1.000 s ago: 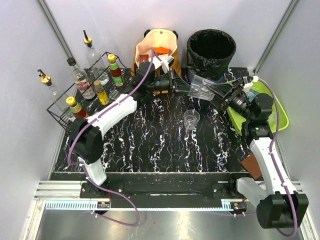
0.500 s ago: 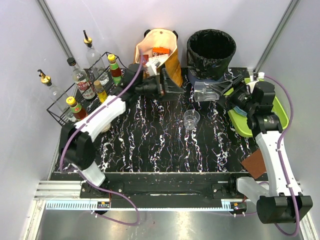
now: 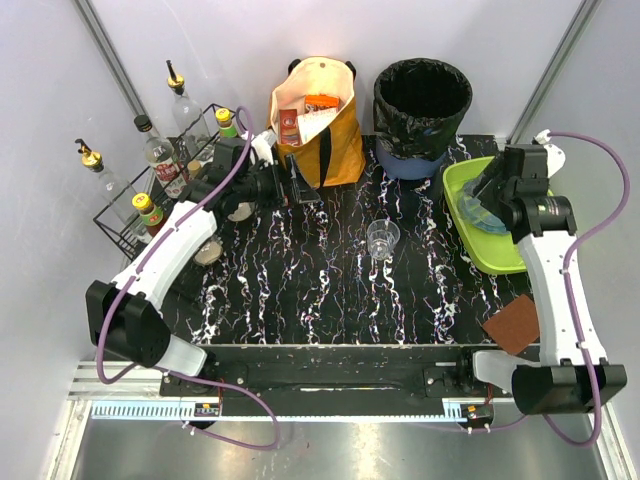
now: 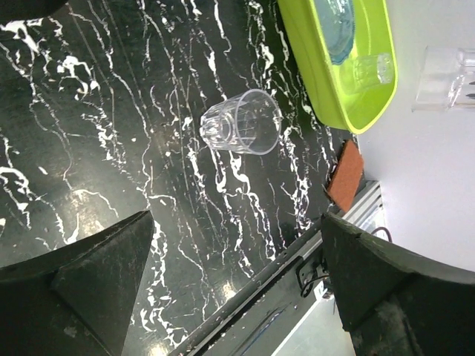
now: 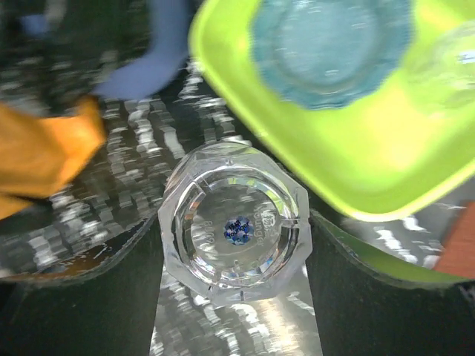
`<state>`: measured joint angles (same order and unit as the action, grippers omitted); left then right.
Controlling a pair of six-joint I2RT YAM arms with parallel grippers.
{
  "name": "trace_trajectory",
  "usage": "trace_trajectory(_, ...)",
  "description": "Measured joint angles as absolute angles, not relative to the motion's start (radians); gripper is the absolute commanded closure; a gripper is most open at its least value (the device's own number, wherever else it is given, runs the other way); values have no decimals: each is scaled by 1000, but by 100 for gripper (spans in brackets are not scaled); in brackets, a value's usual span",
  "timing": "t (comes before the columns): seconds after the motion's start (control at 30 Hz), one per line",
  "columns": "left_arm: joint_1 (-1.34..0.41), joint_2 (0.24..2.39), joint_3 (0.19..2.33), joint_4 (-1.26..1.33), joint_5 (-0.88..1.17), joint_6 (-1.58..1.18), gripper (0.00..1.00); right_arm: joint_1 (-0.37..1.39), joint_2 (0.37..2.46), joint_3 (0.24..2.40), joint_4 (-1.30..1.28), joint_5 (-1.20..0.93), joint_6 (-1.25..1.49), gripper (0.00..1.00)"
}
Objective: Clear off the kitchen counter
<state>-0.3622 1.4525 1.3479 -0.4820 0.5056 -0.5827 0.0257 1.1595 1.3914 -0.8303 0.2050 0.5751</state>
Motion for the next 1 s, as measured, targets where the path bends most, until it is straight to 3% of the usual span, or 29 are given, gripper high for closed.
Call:
trace_trajectory(0.13,-362,1452,1346,-512,489,-554,1,17,1245,1385,-870,404,484,100)
trace_trajectory(0.4,-362,1462,1346,-531,495,-547,1,-64,1371,1288,-811,556,405,100)
trace_trajectory(0.77,-362,1527,1362,-531,549,-580,5,-273,1495,1174,-622,519,328,100)
trace_trajectory(1.0,-362,1528,1364,-531,557,-585,6,-291,1568,1173,-548,458,297,100)
